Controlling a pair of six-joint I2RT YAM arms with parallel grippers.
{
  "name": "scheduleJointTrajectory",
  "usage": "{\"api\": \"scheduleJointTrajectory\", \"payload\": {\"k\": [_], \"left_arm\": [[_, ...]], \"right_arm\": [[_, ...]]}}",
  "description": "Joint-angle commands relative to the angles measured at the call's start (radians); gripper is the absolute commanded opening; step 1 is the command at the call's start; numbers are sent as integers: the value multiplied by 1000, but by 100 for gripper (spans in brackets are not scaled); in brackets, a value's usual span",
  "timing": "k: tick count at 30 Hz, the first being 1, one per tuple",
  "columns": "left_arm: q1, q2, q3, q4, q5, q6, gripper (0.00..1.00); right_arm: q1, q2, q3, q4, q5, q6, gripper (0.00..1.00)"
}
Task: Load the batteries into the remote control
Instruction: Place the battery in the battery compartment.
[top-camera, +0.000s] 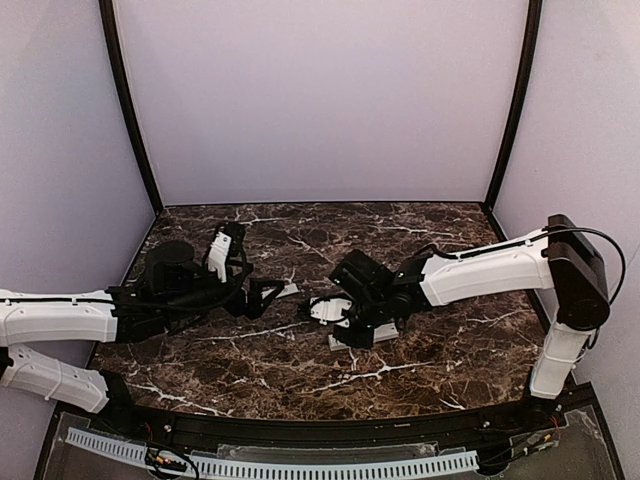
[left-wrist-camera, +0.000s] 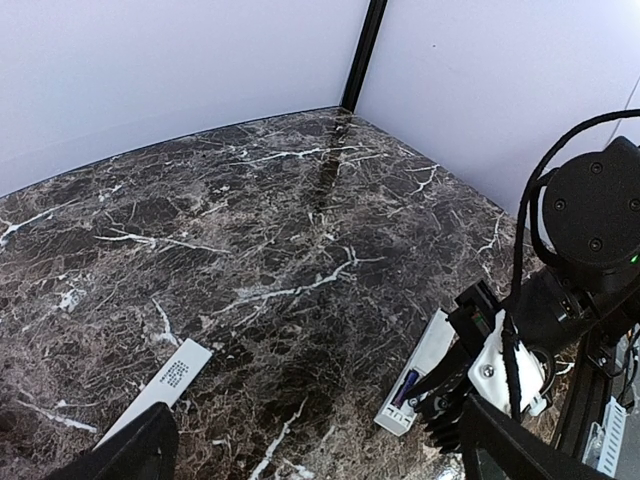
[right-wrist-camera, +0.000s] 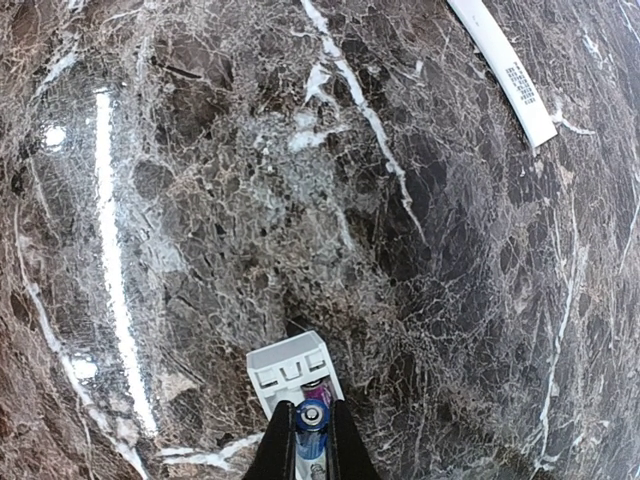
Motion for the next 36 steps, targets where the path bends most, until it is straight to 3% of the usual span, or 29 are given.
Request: {"api": "scheduleJointTrajectory", "payload": {"k": [1, 18, 26, 36], "left_arm": [[5, 9, 1, 13, 13, 8, 99], [6, 18, 18, 2, 12, 16, 99], [7, 29, 26, -2, 12, 17, 99], [6, 54, 51, -40, 45, 15, 99]], "right_arm": [[8, -26, 5, 3, 15, -15, 0], [9, -4, -14, -31, -3, -13, 0], [8, -32, -3, -40, -6, 3, 30], [-47, -160, -25, 20, -42, 110, 41]]}}
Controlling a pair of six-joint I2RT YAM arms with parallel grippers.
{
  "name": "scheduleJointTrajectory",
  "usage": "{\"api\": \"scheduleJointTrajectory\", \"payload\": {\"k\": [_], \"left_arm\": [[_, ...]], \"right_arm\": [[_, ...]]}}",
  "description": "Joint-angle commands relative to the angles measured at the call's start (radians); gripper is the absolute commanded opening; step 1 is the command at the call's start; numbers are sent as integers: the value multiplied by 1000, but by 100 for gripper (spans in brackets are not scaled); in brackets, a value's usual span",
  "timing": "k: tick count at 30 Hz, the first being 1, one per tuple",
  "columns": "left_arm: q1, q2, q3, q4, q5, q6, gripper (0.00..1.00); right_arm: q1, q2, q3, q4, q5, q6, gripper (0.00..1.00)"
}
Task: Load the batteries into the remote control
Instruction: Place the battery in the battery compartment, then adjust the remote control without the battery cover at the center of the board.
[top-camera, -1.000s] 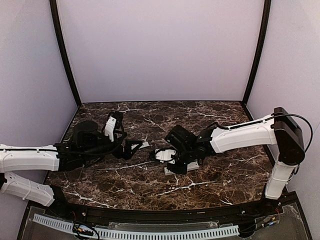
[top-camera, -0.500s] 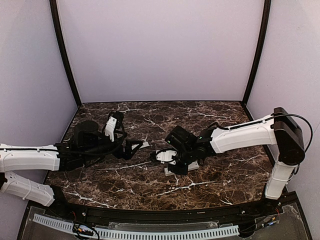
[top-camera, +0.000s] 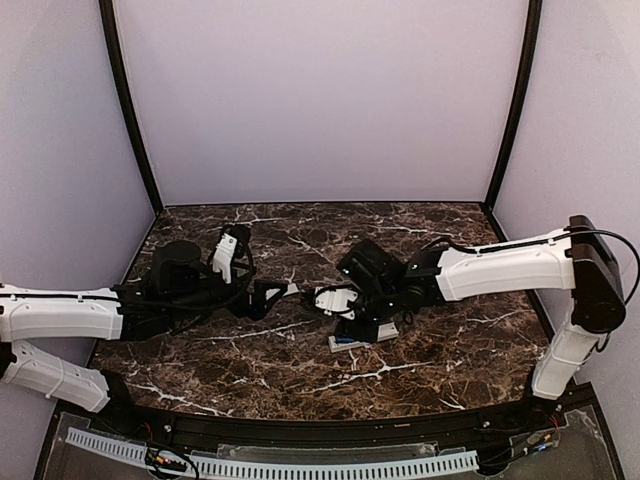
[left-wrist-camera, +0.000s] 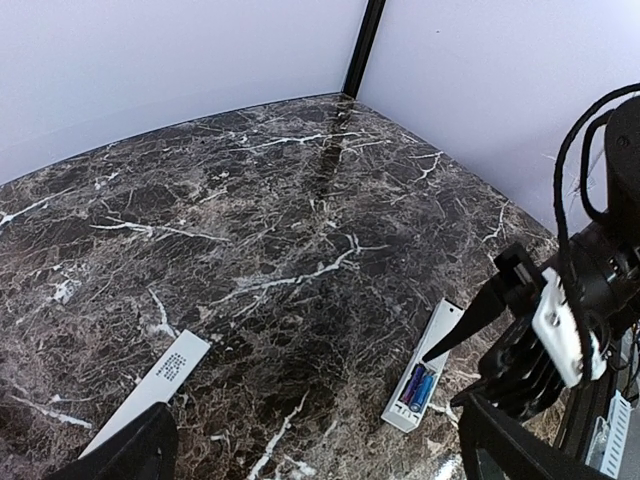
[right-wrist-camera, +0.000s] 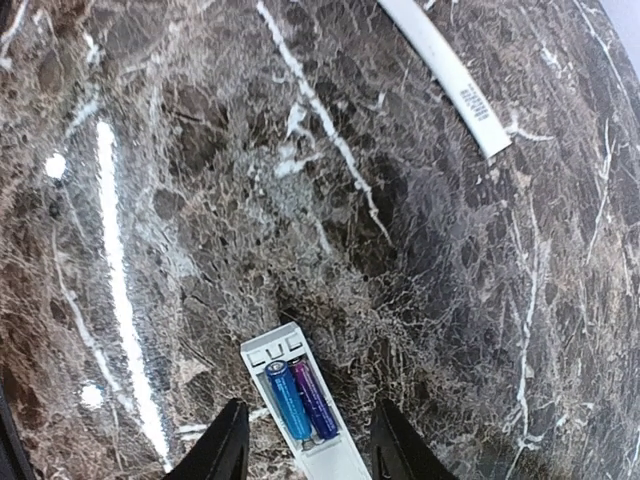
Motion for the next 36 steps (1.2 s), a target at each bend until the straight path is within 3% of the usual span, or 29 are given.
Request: {"api": "scheduleJointTrajectory", "payload": {"k": [1, 7, 16, 32, 36], "left_arm": [[4, 22, 45, -46, 43, 5, 99], [5, 71, 74, -99, 83, 0, 99], [3, 172, 77, -118, 208, -29, 99], [3, 227, 86, -114, 205, -71, 99], [3, 239, 94, -118, 204, -78, 94]], "right_arm": [[-67, -105, -25, 53, -65, 114, 44], [-266, -249, -137, 91, -278, 324, 57], [-480, -239, -294, 134, -501, 489, 50], [-556, -88, -373, 202, -638, 536, 41], [-557, -77, -390, 233, -699, 560, 36]]}}
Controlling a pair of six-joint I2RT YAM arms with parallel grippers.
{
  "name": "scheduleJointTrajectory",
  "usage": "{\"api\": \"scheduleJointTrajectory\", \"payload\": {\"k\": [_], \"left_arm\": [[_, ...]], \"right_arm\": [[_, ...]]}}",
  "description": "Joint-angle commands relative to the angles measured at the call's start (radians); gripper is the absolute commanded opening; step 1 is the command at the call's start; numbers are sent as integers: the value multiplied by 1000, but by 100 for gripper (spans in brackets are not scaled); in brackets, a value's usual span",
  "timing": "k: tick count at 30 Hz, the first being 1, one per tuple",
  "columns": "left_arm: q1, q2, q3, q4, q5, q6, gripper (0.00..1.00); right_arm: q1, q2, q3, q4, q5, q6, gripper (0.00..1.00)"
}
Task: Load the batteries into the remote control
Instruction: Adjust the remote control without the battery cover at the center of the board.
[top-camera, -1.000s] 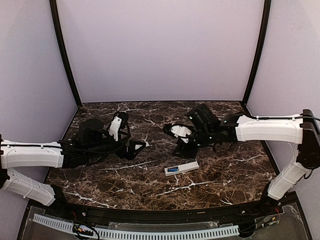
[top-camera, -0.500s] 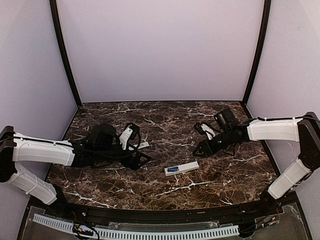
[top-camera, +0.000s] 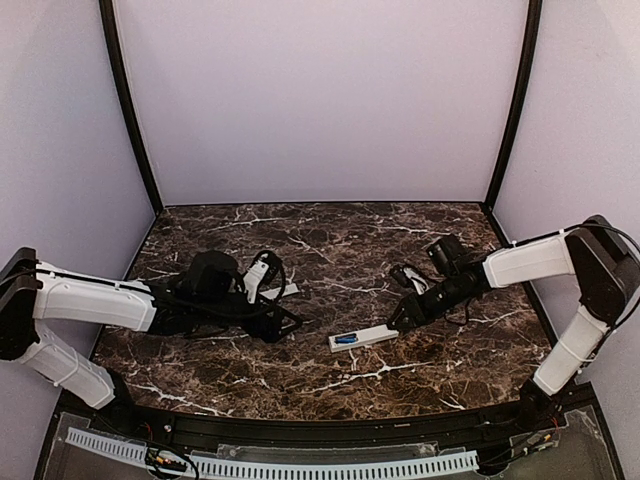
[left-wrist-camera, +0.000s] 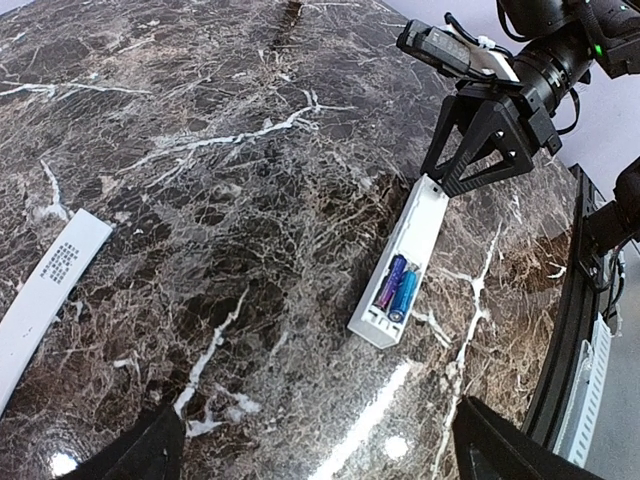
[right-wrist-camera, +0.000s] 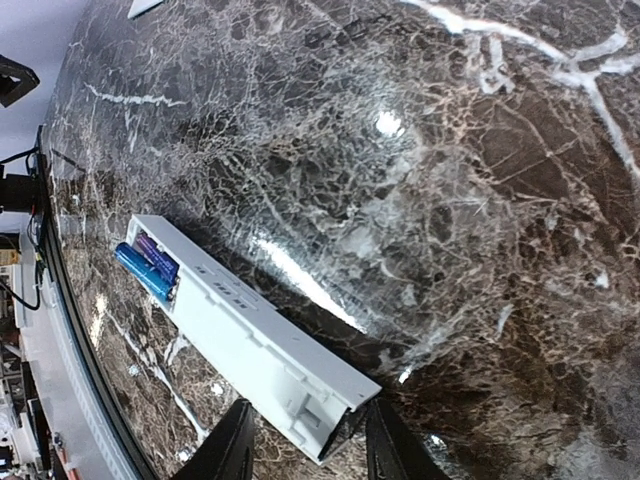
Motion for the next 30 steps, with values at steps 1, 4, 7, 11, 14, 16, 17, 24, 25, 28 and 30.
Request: {"api": "scheduleJointTrajectory", "payload": {"k": [1, 4, 7, 11, 14, 16, 17, 24, 25, 28, 30], "left_arm": [[3, 9, 34, -18, -3, -18, 93], [3, 12, 39, -22, -6, -21, 91], [3, 19, 43, -23, -5, -23, 89], [3, 33, 49, -25, 6, -29, 86], [3, 43, 56, -21, 30, -43, 80], [-3, 54, 63, -19, 36, -54, 75], [-5, 60, 68, -23, 36, -57, 74], [-47, 186, 195, -118, 11, -81, 59], [-52, 197, 221, -123, 9, -85, 58], [-75, 255, 276, -174, -1, -91, 52], [-92, 281, 311, -212, -17, -87, 49]], "right_arm": [[-6, 9, -28, 58, -91, 32, 35], [-5, -6, -54, 79, -117, 57, 33], [-5, -18, -78, 99, -132, 76, 30], [7, -14, -105, 124, -149, 94, 29], [32, -16, -118, 151, -162, 122, 28], [47, -18, -125, 171, -165, 143, 26], [52, -17, -125, 180, -165, 151, 26], [75, -5, -134, 222, -163, 182, 23], [78, -3, -137, 227, -164, 188, 23], [89, -2, -150, 254, -168, 202, 22], [96, 1, -156, 267, -166, 210, 22]]}}
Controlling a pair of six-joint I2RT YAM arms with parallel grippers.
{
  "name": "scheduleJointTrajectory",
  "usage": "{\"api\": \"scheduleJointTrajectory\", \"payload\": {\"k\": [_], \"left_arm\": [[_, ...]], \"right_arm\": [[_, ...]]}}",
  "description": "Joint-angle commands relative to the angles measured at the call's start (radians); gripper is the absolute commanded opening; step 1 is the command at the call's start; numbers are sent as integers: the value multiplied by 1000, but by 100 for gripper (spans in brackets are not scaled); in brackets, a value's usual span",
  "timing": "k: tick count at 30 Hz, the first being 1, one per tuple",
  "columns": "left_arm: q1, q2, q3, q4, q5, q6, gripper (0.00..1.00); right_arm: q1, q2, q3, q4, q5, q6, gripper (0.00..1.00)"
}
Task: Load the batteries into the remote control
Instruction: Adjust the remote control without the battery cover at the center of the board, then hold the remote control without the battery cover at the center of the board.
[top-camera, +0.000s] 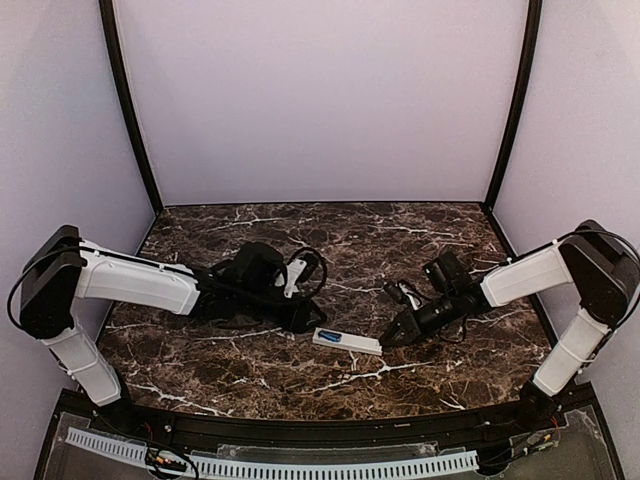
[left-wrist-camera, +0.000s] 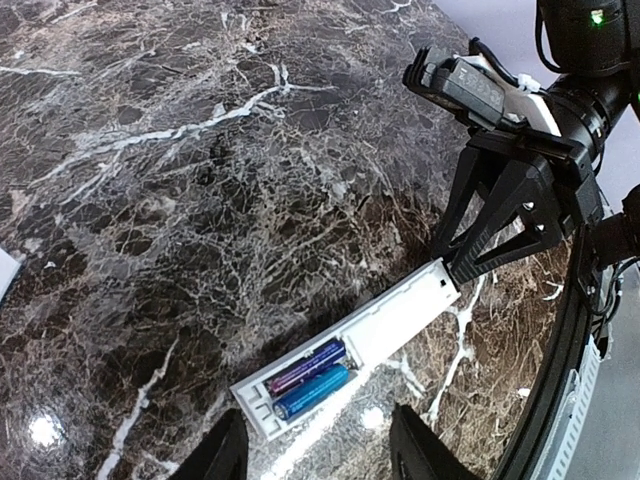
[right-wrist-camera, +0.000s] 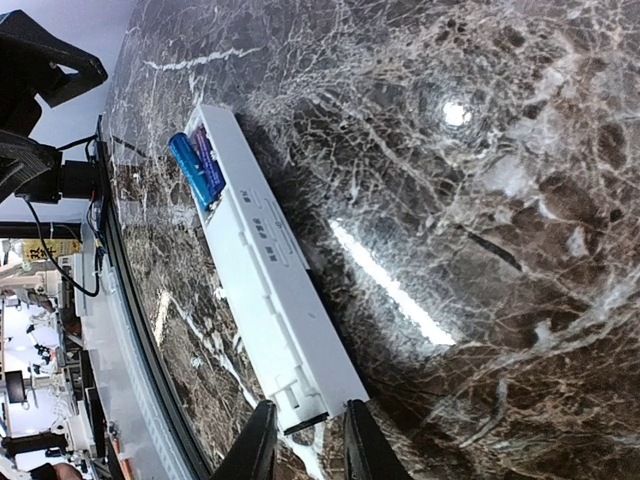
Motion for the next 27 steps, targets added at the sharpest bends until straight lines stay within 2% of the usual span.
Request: {"api": "scheduleJointTrajectory", "payload": {"k": [1, 7, 13, 27], "left_arm": [[-33, 50, 79, -120, -39, -7, 47], [-52, 97, 127, -184, -48, -21, 35], [-53, 128, 170, -222, -53, -17, 27], [-52, 174, 228, -305, -104, -5, 24]], "right_arm": [[23, 2, -26, 63, -16, 33, 22], [30, 5, -38, 88, -18, 41, 22], [32, 11, -35, 92, -24, 37, 22], [32, 14, -30, 88, -20, 27, 22]]}}
